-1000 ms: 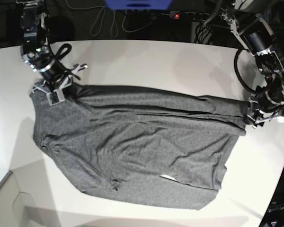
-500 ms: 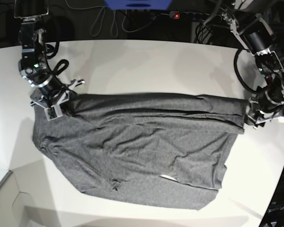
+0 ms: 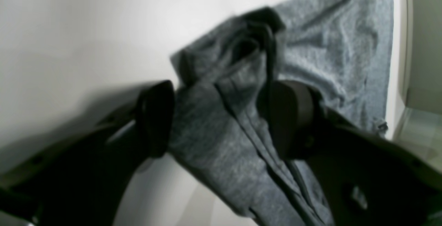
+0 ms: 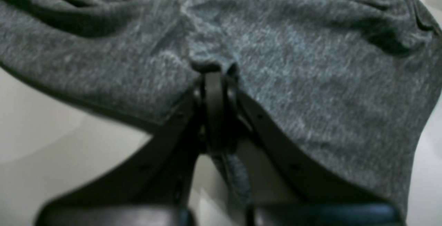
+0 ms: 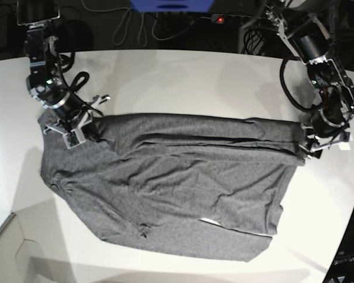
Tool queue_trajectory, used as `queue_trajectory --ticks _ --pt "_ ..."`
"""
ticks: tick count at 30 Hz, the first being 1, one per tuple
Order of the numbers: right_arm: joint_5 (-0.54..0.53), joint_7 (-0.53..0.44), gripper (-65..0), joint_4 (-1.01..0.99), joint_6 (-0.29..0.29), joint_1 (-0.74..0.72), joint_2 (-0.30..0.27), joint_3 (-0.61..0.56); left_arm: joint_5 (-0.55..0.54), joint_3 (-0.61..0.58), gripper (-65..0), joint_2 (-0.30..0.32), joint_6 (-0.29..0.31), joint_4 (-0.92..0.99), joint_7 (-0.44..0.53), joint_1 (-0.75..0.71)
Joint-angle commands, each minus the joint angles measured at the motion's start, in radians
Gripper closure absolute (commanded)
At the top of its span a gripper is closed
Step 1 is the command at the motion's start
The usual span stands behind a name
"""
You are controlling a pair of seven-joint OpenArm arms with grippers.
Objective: Layout the t-shirt on the table in an organized manner, then fold the t-shirt properly
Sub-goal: 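Drag the shirt edge with the right gripper away from the left gripper, then pull the held shirt corner outward with the right gripper to stretch it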
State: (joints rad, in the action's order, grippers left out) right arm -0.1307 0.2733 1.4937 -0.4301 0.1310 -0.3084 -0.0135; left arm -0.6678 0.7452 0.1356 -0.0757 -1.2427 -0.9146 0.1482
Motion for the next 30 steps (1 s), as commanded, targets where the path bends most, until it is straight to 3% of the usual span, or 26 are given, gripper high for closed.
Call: queue_trajectory --ticks 1,12,21,26,28,30 --pt "-0.010 -0.027 0.0 0.015 -0.003 -0.011 -0.010 0.005 0.010 0.001 -43.8 0.009 -0.003 -0.006 -0.002 0.008" --pt "-0.010 -0.027 0.0 0.015 -0.003 -0.014 -0.010 0.007 0.000 0.001 -43.4 0.009 -0.005 -0.151 -0.008 -0.071" --pt "-0.010 -0.027 0.0 0.015 -0.003 -0.014 -0.010 0.007 0.004 0.000 -43.4 0.008 -0.003 -0.090 -0.007 -0.063" --pt "-0.010 -0.027 0.0 0.017 -0.003 -0.014 -0.010 0.007 0.009 -0.065 -43.2 0.011 -0.003 -0.016 0.004 -0.066" --pt "-0.010 -0.027 0.0 0.017 -0.003 -0.014 -0.010 0.007 0.009 -0.074 -38.7 0.011 -0.002 -0.004 0.004 -0.066" --pt "-0.010 -0.027 0.0 0.017 -0.003 -0.014 -0.010 0.007 0.006 -0.079 -27.1 0.011 0.001 -0.001 0.005 -0.066"
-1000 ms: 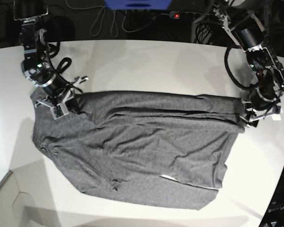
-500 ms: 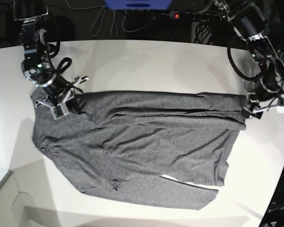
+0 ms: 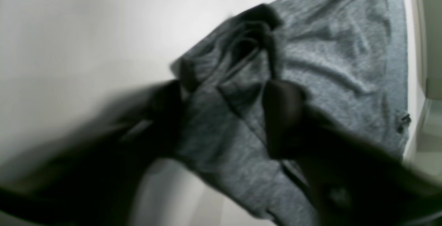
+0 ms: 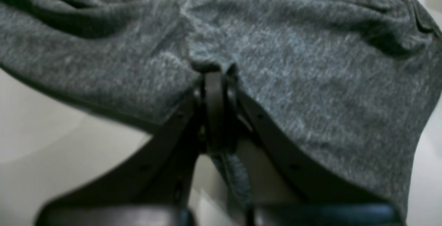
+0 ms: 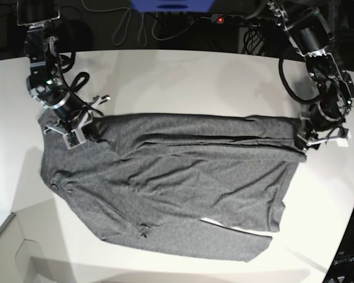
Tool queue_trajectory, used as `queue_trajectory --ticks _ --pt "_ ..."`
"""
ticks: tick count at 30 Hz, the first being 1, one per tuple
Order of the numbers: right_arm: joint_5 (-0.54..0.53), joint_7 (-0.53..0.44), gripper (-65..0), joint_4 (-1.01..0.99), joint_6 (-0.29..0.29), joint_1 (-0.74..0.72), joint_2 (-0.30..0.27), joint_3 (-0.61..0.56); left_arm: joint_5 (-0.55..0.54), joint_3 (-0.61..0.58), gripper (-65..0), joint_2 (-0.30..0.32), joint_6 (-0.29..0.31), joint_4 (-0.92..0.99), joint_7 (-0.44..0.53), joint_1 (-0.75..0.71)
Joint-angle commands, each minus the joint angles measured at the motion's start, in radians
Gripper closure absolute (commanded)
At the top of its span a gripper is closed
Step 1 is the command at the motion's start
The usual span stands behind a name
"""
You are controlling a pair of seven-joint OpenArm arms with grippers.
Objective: Layout the t-shirt on the table in an organized manner, then fold the t-shirt properly
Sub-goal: 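Pull the held shirt corner outward with the right gripper to stretch it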
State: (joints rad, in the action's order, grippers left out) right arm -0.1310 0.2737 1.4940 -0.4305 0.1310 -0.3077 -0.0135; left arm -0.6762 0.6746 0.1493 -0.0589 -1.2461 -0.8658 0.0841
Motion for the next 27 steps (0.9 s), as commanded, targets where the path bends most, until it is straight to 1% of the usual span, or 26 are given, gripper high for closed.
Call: queue_trajectory --ticks 1,4,5,7,8,9,11,13,16,19,25,26,27 --pt "-0.009 -0.027 0.0 0.017 -0.003 -0.014 -0.011 0.007 0.009 -0.008 -21.0 -0.003 -0.015 0.004 -0.043 0.000" --pt "-0.009 -0.027 0.0 0.017 -0.003 -0.014 -0.012 0.008 0.019 -0.008 0.0 0.000 -0.015 0.007 -0.043 0.001" --pt "-0.009 -0.027 0.0 0.017 -0.003 -0.014 -0.012 0.010 0.019 -0.008 0.0 0.003 -0.015 0.007 -0.043 0.001" --pt "-0.009 -0.027 0.0 0.017 -0.003 -0.014 -0.015 0.011 0.019 -0.008 -2.1 0.005 -0.015 0.007 -0.043 0.001" --pt "-0.009 -0.029 0.0 0.017 -0.003 -0.014 -0.015 0.011 0.017 -0.005 -0.3 0.006 -0.015 0.007 -0.043 0.001" --pt "-0.009 -0.029 0.0 0.017 -0.003 -0.014 -0.017 0.010 0.016 -0.003 0.0 0.008 -0.015 0.001 -0.043 0.001" --pt "-0.009 -0.029 0.0 0.017 -0.003 -0.014 -0.020 0.010 0.008 -0.002 -0.3 0.034 -0.015 -0.005 -0.043 0.001" --pt "-0.009 -0.029 0.0 0.018 -0.003 -0.014 -0.043 0.007 0.006 -0.002 -0.2 0.049 -0.015 -0.005 -0.043 0.010" --pt "-0.009 -0.032 0.0 0.018 -0.003 -0.015 -0.052 0.005 0.006 0.000 -0.2 0.072 -0.014 -0.005 -0.043 0.035" --pt "-0.009 -0.031 0.0 0.040 -0.003 -0.027 -0.077 0.007 0.006 0.000 -0.2 0.088 -0.014 -0.005 -0.043 0.065" --pt "-0.009 -0.029 0.0 0.046 -0.004 -0.034 -0.081 0.005 0.008 0.000 -0.2 0.092 -0.014 0.001 -0.043 0.139" --pt "-0.009 -0.029 0.0 0.046 -0.014 -0.034 -0.081 0.005 0.008 -0.002 -0.2 0.092 -0.014 0.002 -0.043 0.148" --pt "-0.009 -0.029 0.0 0.046 -0.035 -0.034 -0.081 0.005 0.013 -0.002 -0.2 0.092 -0.014 0.004 -0.043 0.156"
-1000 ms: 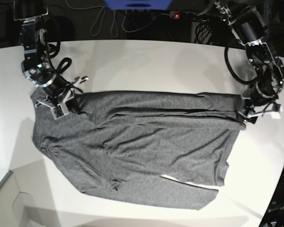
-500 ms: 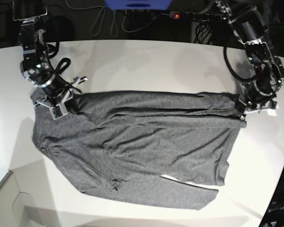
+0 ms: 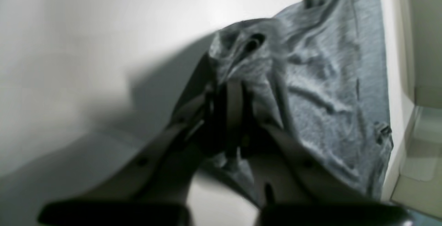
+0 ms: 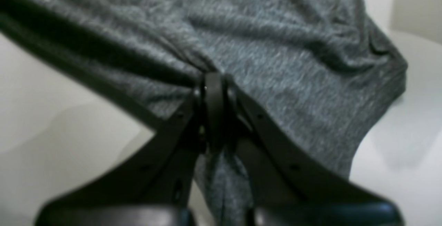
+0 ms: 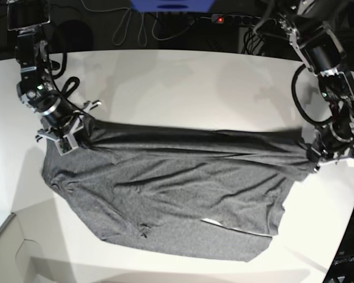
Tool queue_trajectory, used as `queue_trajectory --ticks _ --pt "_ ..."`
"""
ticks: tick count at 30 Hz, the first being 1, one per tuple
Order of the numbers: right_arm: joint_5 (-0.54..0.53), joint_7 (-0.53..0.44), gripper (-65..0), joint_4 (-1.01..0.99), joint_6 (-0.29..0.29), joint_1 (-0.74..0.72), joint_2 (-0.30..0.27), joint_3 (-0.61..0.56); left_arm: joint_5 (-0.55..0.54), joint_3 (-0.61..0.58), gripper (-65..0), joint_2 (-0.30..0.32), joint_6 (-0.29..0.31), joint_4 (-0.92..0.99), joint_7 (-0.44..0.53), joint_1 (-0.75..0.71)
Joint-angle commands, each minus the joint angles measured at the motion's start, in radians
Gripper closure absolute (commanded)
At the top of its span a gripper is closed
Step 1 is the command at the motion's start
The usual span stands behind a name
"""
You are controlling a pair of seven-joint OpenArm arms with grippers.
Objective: Layout the t-shirt on the table in an organized manner, then fold the t-shirt properly
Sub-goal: 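Pull the held shirt corner outward with the right gripper to stretch it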
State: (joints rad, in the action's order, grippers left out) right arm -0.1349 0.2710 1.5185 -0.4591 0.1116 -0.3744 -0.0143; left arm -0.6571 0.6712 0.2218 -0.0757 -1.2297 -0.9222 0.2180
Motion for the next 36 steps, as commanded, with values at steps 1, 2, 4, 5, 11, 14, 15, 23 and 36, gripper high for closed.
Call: queue_trajectory --ticks 1,2,4,5,11,14,15,23,36 --pt "-0.006 -0.026 0.0 0.021 -0.039 -0.014 -0.015 0.006 -0.003 0.002 -0.2 0.020 0.003 -0.012 0.013 0.030" --pt "-0.006 -0.026 0.0 0.021 -0.079 -0.013 -0.015 0.006 -0.002 0.002 -0.2 0.020 0.003 -0.012 0.013 0.039" --pt "-0.006 -0.025 -1.0 0.021 -0.145 -0.006 -0.013 0.006 -0.002 0.002 -0.2 0.021 0.003 -0.012 0.013 0.042" --pt "-0.006 -0.025 -2.7 0.018 -0.160 -0.005 -0.011 0.006 -0.002 0.002 -0.2 0.021 0.003 -0.012 0.013 0.042" --pt "-0.006 -0.025 -18.2 0.018 -0.175 0.012 -0.008 0.007 -0.002 0.002 -0.2 0.021 0.003 -0.012 0.013 0.044" --pt "-0.006 -0.025 -26.1 0.021 -0.175 0.012 -0.008 0.014 -0.002 0.002 -0.2 0.021 0.003 -0.012 0.013 0.044" --pt "-0.006 -0.026 -28.1 0.023 -0.175 0.012 -0.008 0.017 -0.002 0.002 -0.2 0.021 0.003 -0.012 0.013 0.044" --pt "-0.006 -0.039 -36.4 0.067 -0.175 0.107 -0.005 0.130 -0.002 0.002 -0.2 0.038 0.003 -0.009 0.015 0.044" --pt "-0.006 -0.120 -36.3 0.063 -0.175 0.236 0.013 0.172 -0.010 -0.005 -0.2 0.040 0.003 -0.009 0.078 0.042"
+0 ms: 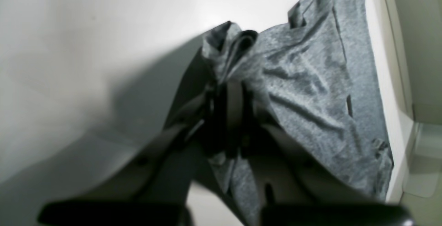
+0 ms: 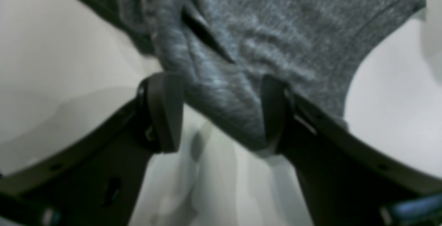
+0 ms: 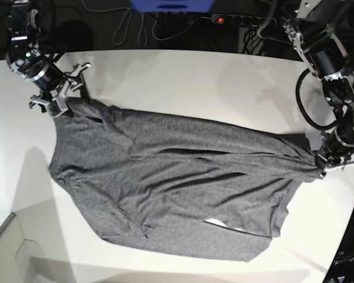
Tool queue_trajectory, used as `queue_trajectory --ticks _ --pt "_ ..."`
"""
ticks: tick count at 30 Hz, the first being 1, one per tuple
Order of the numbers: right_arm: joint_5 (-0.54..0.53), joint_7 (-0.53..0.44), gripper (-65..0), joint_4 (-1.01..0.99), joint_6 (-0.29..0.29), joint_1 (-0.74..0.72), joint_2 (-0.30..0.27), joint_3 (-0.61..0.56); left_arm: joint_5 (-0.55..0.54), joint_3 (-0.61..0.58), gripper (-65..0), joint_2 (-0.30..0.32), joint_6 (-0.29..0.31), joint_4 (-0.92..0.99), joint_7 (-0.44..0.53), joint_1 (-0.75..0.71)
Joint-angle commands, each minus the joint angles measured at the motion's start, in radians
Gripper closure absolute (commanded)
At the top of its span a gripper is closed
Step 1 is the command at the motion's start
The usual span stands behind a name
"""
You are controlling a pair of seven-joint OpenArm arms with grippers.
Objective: Layout the t-shirt on the table in an organized manner, then fold the t-shirt properly
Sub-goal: 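Pull the held shirt corner outward with the right gripper to stretch it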
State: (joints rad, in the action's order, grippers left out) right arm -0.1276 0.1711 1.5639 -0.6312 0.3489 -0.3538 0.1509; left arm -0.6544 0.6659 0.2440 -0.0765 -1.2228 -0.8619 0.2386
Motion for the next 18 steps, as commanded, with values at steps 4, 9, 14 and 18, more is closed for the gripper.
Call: queue_trajectory --ticks 4,9,14,18 --pt "-0.011 -0.029 -36.3 0.013 -0.003 0.005 0.009 0.008 -0.012 0.001 -0.2 0.019 0.004 -0.016 0.020 0.021" --pt "-0.011 -0.029 -36.1 -0.056 -0.003 -0.014 0.009 0.000 -0.008 0.001 -0.2 0.019 0.004 -0.016 0.020 0.021" --pt "-0.011 -0.029 -30.8 -0.067 -0.003 -0.037 0.005 0.006 -0.005 0.004 -0.2 0.019 0.004 -0.016 0.020 0.020" --pt "-0.011 -0.029 -13.5 -0.069 -0.003 -0.043 0.000 0.006 -0.005 0.005 -0.2 0.019 0.004 -0.016 0.020 0.020"
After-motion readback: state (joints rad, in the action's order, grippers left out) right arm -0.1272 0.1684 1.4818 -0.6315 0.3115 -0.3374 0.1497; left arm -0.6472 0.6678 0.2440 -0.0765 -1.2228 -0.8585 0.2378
